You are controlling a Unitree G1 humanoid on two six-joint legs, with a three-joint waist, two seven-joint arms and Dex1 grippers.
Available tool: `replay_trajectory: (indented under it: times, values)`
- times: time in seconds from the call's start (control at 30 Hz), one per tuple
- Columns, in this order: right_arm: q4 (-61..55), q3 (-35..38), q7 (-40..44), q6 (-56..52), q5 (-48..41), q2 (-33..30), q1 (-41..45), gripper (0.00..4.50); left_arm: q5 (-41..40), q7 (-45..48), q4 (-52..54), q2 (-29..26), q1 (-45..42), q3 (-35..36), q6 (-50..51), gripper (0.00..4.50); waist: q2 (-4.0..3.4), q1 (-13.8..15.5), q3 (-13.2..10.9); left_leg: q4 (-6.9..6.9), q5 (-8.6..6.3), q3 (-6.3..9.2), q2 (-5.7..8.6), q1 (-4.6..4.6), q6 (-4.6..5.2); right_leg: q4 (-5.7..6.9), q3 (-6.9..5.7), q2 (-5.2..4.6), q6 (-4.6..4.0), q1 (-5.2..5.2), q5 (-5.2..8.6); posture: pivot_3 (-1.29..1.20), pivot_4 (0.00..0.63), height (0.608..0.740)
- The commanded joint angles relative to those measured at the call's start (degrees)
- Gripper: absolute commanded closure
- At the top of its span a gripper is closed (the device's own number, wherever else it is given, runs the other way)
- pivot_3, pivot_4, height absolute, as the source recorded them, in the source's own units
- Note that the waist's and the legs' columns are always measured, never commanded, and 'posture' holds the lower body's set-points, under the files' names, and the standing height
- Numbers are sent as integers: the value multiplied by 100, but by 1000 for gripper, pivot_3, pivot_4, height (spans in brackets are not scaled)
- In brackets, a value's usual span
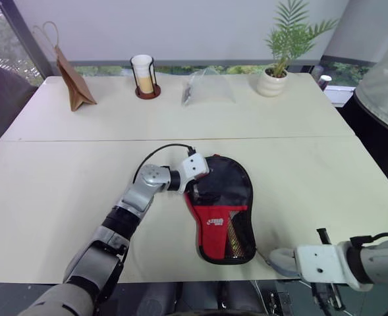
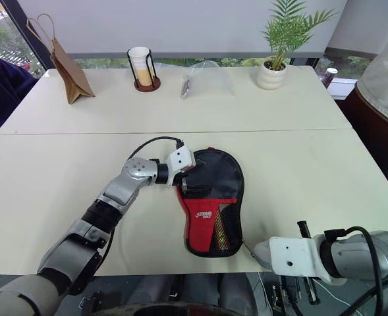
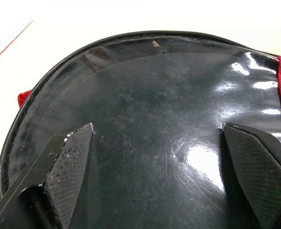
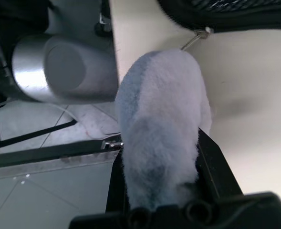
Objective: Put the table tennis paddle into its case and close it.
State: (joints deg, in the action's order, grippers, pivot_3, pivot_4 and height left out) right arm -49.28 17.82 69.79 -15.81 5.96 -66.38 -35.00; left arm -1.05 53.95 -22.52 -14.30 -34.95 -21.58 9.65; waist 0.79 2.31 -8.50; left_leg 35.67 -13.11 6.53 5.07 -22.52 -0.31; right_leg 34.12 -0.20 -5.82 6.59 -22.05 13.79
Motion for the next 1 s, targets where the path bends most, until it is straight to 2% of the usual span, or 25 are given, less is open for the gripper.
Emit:
replay_trajectory:
  times: [0.03,0.2,0.27,0.3,0.47,0.5,0.63,0.77,0.83,1.0]
  values:
    - [-58,236,258,7,-36,23,-128,4468,463,-181,-589,-178,304,-261,357,0,-12,0,9,0,-1,0,0,0,1,0,-1,-1,0,0,0,0,150,740]
    - [36,319,259,-179,-148,13,132,4468,472,-174,-655,-188,255,-253,313,0,-18,-1,12,0,-3,-2,0,0,1,-3,-12,-5,0,-1,0,0,150,740]
    - [66,290,260,-357,-276,13,329,3411,481,-174,-673,-193,232,-255,293,0,-18,-1,12,1,-3,-2,0,-3,1,-7,-16,-6,0,-1,0,0,150,740]
    - [81,270,263,-464,-358,13,447,3040,484,-174,-676,-196,224,-257,283,0,-17,-2,12,1,-3,-2,0,-4,1,-9,-17,-7,0,-1,0,0,150,740]
    - [379,232,281,-1106,-949,-77,1421,344,476,-187,-717,-216,172,-217,169,0,-20,-15,12,7,-3,-4,-2,-11,1,-13,-24,-9,0,-6,1,0,150,740]
    - [490,207,246,-1213,-1043,-105,1684,63,469,-188,-725,-224,161,-200,135,0,-20,-19,12,7,-4,-7,-5,-14,2,-16,-30,-12,-1,-7,1,0,150,740]
    - [1260,87,110,-1646,-1449,-277,3062,63,193,-125,-476,-227,134,73,107,0,-32,-28,6,9,-4,-15,-8,-29,2,-21,-59,-34,-1,-23,1,0,150,740]
    - [2038,-106,29,-1921,-1862,-334,4288,63,-366,38,136,-269,52,566,517,0,-30,-8,-12,9,-1,-18,-4,-79,5,-3,-150,-99,-4,-81,-29,0,150,740]
    - [2345,-194,31,-1964,-2002,-323,4665,63,-692,112,537,-343,-20,836,864,0,-22,-4,-42,10,9,-10,-3,-107,22,8,-160,-96,-23,-118,-66,0,150,740]
    - [2905,-427,39,-1969,-2216,-310,5251,63,-1463,465,1520,-876,-155,1435,1741,0,-47,-10,-105,12,11,-11,10,-156,24,21,-167,-89,1,-170,-81,0,150,740]
